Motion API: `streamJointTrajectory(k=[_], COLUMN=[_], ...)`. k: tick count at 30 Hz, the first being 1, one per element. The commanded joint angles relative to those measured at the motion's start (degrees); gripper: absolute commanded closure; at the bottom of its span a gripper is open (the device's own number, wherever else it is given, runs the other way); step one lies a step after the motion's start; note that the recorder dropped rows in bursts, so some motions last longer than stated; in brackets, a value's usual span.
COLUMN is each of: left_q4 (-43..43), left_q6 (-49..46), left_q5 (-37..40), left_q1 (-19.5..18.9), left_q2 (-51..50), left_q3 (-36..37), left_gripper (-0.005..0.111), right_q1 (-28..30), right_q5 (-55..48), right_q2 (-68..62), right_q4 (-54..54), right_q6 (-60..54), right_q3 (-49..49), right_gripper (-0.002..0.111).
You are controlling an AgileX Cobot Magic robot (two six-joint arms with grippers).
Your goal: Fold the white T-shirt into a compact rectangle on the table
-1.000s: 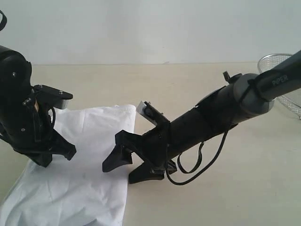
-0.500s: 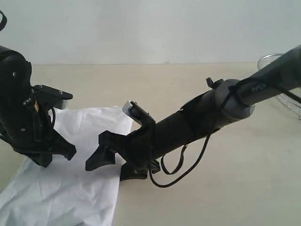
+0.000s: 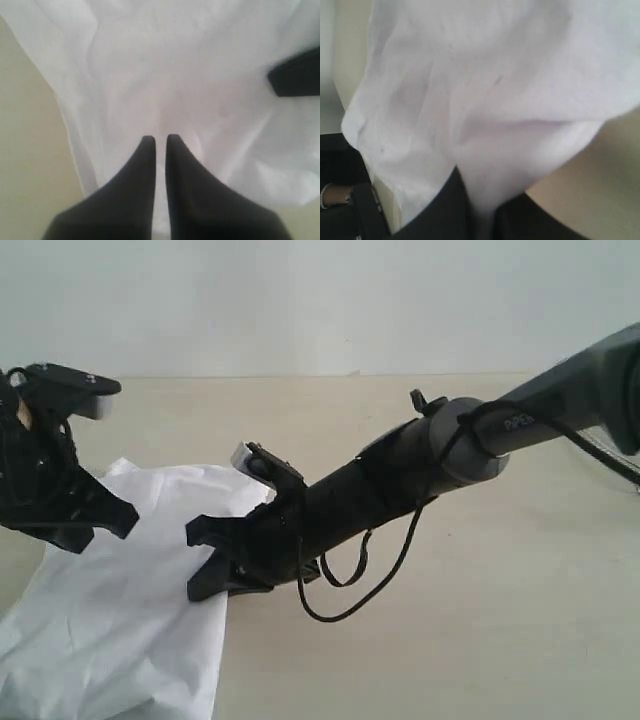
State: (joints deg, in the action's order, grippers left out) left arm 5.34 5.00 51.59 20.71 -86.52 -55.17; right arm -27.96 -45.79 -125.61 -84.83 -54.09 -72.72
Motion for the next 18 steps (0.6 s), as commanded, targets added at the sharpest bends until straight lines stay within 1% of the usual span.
streamJointTrajectory(k=[1,5,9,13,18], left_q4=[-0.8,-1.4,-1.7,-1.7,-1.7], left_q6=[0.8,0.8,0.8,0.8,0.8], left_q5=[2.4,3.1,4.4,4.4,4.9], left_q1=[-0.1,-0.1,-0.1,-0.1,-0.1], left_q2=[8.9,16.1,22.5,27.2,30.4], left_q3=[-0.2,-0.2,-0.2,-0.2,-0.2], left_gripper=[0.102,0.102,0.102,0.102,0.102], right_q1=[0.1,0.7,2.7,3.4,3.4], right_q5=[0.1,-0.3,-2.7,-3.1,-3.0], right_q2=[0.3,-0.9,-3.8,-6.7,-9.4], right_q4=[8.2,14.1,14.1,14.0,13.9], right_q6=[6.3,13.0,15.2,17.4,19.6], right_q3=[-6.5,-12.9,-18.0,-22.1,-27.5], right_gripper=[0.108,0.108,0.108,0.108,0.108])
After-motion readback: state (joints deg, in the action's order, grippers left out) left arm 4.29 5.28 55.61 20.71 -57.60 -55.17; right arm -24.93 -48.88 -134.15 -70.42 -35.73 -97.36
